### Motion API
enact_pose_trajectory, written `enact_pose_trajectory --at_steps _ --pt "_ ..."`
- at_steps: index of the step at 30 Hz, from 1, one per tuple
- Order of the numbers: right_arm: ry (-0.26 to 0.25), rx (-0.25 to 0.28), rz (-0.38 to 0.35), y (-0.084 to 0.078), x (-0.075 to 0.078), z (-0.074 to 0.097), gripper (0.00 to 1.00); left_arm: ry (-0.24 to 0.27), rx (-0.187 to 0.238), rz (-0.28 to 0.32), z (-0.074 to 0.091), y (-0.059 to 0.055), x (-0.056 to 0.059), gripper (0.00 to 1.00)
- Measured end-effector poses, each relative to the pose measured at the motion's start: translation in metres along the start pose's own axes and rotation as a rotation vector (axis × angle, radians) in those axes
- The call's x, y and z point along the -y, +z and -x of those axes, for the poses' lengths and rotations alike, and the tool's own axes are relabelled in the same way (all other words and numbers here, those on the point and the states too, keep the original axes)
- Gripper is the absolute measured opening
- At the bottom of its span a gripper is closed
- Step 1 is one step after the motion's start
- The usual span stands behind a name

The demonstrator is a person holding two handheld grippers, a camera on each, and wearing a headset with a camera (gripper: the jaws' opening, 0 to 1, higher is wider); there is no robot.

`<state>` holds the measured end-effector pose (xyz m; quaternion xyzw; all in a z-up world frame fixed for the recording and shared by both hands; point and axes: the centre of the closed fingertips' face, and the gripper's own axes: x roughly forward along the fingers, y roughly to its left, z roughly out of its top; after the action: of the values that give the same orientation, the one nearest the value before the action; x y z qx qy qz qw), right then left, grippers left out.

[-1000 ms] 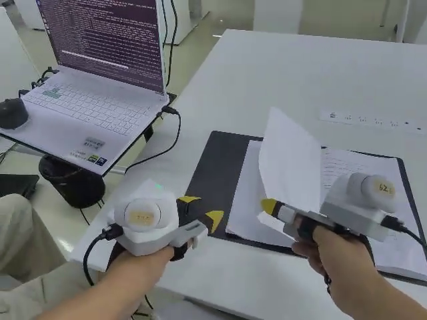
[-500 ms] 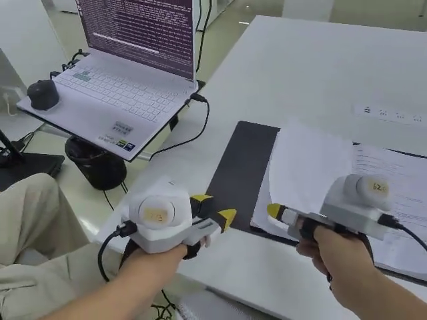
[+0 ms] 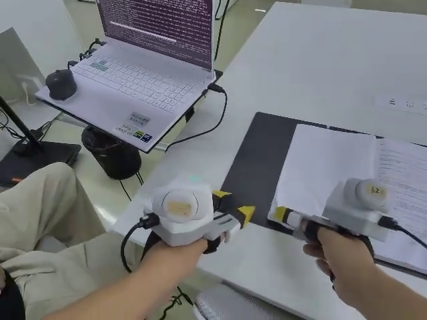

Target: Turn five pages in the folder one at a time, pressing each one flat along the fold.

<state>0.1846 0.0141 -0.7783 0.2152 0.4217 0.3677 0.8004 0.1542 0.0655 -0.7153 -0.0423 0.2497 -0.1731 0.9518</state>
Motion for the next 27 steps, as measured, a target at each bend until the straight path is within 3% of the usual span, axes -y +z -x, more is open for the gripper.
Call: enact_pose_trajectory --at_steps 1,3,7,13,19,23,27 --pt "0.040 0.012 -0.021 0.000 -0.006 -0.001 0.04 0.001 -0.003 -0.001 -0.001 -0.001 -0.001 0.26" --pt "0.033 0.018 -0.021 -0.002 -0.004 0.003 0.10 0.004 -0.007 -0.005 -0.004 0.000 -0.002 0.26" --pt "0.072 0.045 -0.058 0.004 -0.003 0.016 0.08 -0.009 -0.020 -0.019 -0.014 -0.001 0.002 0.25" --pt "0.103 0.134 -0.113 0.032 0.018 0.051 0.08 -0.089 -0.044 -0.077 -0.045 -0.003 0.030 0.23" --pt "0.099 0.132 -0.163 0.045 0.046 0.075 0.05 -0.147 -0.083 -0.141 -0.077 -0.011 0.054 0.19" --pt "0.095 0.138 -0.187 0.053 0.057 0.086 0.04 -0.137 -0.126 -0.159 -0.092 -0.025 0.055 0.18" --pt "0.096 0.147 -0.209 0.065 0.067 0.091 0.02 -0.098 -0.176 -0.187 -0.095 -0.040 0.047 0.13"
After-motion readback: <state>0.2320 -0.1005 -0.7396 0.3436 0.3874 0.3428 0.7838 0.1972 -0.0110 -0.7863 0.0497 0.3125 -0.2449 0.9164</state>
